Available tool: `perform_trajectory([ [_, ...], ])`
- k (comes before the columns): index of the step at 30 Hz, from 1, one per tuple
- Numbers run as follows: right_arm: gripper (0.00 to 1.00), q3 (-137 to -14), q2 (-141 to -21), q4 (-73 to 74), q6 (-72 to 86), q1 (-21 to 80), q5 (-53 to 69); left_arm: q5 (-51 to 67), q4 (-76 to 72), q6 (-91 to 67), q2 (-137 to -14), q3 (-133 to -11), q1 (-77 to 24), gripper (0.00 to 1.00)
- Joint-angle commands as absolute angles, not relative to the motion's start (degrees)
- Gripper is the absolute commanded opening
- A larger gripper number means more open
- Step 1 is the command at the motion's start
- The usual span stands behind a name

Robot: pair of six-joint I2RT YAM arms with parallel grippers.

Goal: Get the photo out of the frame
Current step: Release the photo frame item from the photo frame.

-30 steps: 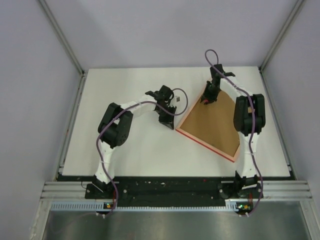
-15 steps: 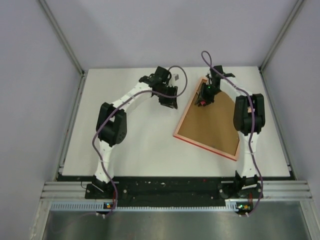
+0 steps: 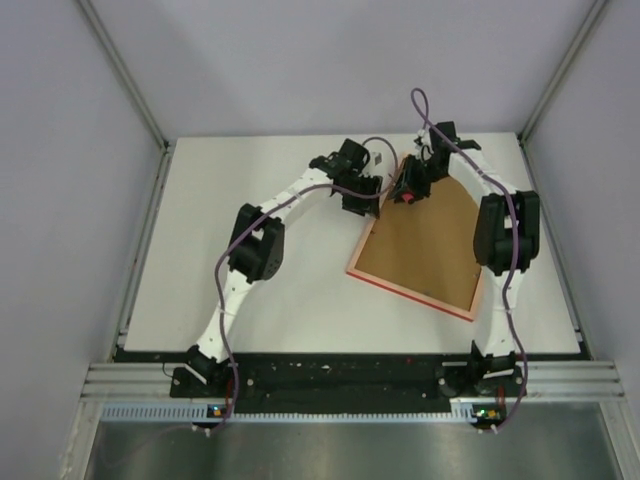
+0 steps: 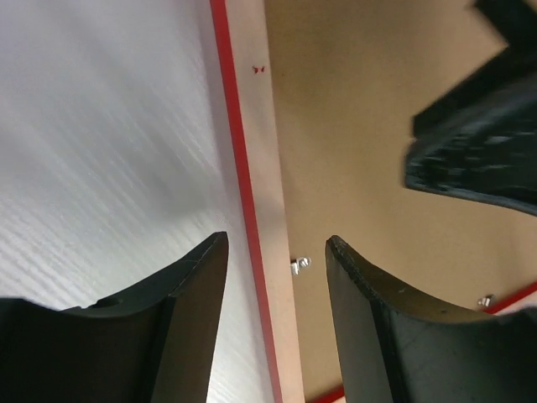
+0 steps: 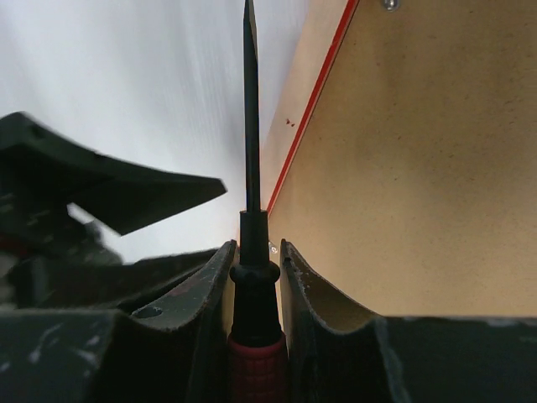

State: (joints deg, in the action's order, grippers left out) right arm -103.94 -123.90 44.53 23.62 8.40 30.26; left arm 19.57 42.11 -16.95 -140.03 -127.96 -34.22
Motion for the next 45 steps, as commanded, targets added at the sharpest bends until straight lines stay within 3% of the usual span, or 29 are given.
perform_trajectory([
  [1,0.00,-104.7,-119.2,44.0,23.6,6.1,32.0,18.3,40.9,-18.5,-142.2,-132.2,-34.4,0.56],
  [11,0.00,-103.3,-118.7,46.5,21.2,5.1,29.5,18.0,40.0,-18.6,-144.1,-130.8,-35.5,0.55],
  [21,0.00,-100.5,-120.8,47.3,18.8,5.2,29.6,17.7,39.5,-18.9,-144.6,-128.8,-36.9,0.47],
  [24,0.00,-100.1,-121.0,47.5,18.1,5.2,29.8,16.7,39.3,-18.5,-144.8,-128.9,-37.0,0.39],
  [28,0.00,-98.6,-120.9,47.5,17.1,5.2,31.0,15.7,39.6,-18.1,-144.2,-128.0,-36.9,0.10],
  [30,0.00,-97.5,-120.9,47.5,16.6,5.2,31.6,15.7,39.6,-18.3,-143.5,-126.4,-36.9,0.00],
  [45,0.00,-93.9,-120.8,46.1,16.3,8.3,34.1,17.0,40.9,-21.0,-135.6,-111.8,-37.6,0.00],
])
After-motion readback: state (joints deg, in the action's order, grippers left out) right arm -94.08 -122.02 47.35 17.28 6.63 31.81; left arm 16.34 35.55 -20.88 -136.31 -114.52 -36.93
